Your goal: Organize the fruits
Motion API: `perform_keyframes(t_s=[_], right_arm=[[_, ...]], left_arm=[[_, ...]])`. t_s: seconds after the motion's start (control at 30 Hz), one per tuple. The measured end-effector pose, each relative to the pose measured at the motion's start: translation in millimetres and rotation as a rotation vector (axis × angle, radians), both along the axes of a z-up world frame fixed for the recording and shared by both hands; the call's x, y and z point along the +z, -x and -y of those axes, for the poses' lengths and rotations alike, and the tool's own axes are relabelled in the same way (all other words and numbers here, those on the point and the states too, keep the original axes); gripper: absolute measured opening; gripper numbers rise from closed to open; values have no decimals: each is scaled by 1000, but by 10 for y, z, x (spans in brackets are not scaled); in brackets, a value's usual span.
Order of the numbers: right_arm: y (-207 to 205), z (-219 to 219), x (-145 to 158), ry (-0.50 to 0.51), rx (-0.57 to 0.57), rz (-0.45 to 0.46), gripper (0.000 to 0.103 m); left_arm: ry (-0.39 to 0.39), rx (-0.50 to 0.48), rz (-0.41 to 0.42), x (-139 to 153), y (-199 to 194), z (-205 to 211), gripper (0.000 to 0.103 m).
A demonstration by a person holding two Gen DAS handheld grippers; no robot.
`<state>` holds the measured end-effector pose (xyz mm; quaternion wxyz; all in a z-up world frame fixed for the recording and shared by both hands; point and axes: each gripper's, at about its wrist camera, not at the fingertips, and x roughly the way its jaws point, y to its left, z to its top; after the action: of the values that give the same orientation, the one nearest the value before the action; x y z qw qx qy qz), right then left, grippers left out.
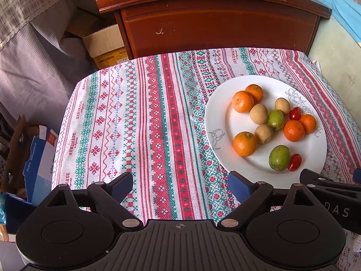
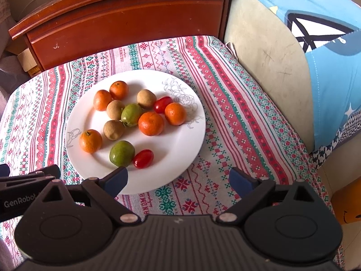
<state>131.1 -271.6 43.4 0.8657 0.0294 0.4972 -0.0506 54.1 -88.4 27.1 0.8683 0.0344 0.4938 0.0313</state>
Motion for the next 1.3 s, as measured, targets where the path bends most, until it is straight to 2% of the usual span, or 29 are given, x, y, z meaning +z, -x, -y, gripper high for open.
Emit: perform_keyframes(t_s=[1.0, 1.3], right_arm=[[114, -50, -19, -20, 56, 25, 96], [361, -165, -57, -59, 152, 52, 96]], left_arm=[[-21, 5, 8, 37, 125, -66, 92], [-25, 29, 24, 87, 342, -260, 92]])
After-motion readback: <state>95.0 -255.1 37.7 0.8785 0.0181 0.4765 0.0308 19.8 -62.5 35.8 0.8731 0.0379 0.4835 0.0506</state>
